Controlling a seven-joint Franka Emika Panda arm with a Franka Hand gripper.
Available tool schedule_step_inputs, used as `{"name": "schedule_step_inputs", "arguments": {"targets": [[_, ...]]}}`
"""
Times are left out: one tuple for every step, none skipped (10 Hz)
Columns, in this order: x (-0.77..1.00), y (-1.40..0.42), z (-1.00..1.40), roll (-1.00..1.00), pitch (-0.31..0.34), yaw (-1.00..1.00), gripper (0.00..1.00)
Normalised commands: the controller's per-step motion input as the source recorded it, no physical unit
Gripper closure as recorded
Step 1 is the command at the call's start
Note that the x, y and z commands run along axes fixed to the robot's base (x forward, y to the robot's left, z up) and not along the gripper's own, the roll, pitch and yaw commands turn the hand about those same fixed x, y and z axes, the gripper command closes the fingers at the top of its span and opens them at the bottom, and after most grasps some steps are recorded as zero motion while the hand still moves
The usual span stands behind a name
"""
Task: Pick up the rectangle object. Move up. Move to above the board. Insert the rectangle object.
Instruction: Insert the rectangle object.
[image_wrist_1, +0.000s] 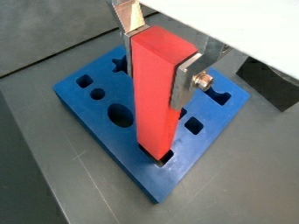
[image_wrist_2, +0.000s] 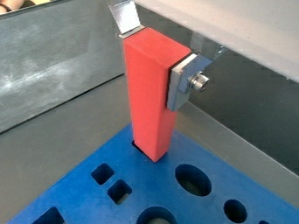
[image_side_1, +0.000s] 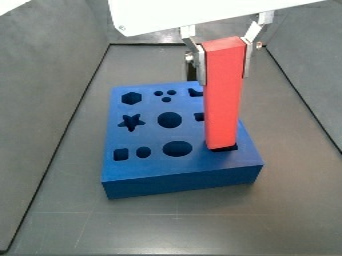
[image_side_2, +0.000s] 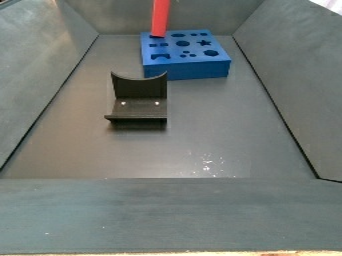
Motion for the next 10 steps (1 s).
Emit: {"name": "schedule_step_inputs", "arguments": {"targets": [[0.09, 0.00, -0.16, 0.00, 0.000, 0.00, 1.00], [0.27, -0.05, -0.17, 0.13, 0.000, 0.11, 1.00], [0.19, -0.01, -0.13, 0.09, 0.000, 0.13, 1.00], [0.00, 0.00, 0.00, 0.01, 0.000, 0.00, 1.00], [0.00, 0.00, -0.02, 0.04, 0.000, 0.00, 1.00], [0.00, 0.00, -0.23, 0.17, 0.000, 0.04, 1.00], [-0.14, 0.00, -0.37, 0.41, 0.000, 0.22, 1.00], [-0.17, -0.03, -0.49, 0.59, 0.000, 0.29, 1.00], [-0.14, -0.13, -0.59, 0.64, 0.046, 0.30, 1.00], [0.00, -0.20, -0.73, 0.49, 0.077, 0.31, 1.00]]}}
